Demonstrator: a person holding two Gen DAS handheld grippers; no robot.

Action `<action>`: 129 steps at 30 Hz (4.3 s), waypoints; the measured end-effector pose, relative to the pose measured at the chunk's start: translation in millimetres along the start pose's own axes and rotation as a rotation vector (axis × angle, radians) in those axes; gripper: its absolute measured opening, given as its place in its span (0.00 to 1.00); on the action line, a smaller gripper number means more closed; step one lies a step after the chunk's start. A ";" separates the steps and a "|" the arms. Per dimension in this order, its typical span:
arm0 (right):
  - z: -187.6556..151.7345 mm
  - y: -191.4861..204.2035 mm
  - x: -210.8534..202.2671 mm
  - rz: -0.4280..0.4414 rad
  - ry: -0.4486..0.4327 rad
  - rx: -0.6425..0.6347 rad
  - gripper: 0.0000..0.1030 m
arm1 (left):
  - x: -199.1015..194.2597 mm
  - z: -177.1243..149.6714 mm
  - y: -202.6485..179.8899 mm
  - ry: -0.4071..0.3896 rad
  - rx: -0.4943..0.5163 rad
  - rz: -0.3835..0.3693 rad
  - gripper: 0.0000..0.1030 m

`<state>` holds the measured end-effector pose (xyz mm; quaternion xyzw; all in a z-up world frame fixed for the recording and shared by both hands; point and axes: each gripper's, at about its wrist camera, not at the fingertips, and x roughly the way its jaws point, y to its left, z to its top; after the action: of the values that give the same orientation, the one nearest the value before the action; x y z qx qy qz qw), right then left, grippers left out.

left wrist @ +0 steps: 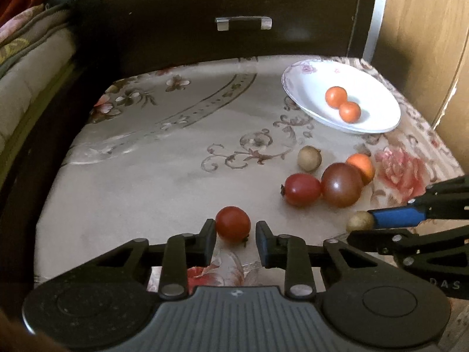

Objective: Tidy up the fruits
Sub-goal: 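Grasp the red cherry tomato with the left tool while the right tool grasps a brown fruit, then carry the tomato and brown fruit over the bowl and open both tools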

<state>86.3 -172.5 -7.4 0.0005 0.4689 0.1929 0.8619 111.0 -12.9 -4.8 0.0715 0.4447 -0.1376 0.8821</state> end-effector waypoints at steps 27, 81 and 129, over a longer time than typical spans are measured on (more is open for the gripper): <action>-3.1 -4.9 1.7 0.003 0.015 0.007 0.18 | -0.2 -2.7 -8.7 0.004 -0.002 -0.061 0.34; -17.7 -16.4 -28.2 -0.072 -0.014 0.000 0.18 | -15.9 -6.0 -61.7 0.031 0.121 -0.157 0.34; 61.7 -111.6 9.1 -0.182 -0.131 0.110 0.21 | 63.6 104.6 -92.8 -0.088 0.171 -0.098 0.32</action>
<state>177.7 -261.6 -0.5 0.0175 0.4197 0.0876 0.9033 198.7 -138.7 5.8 0.1188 0.3952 -0.2209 0.8837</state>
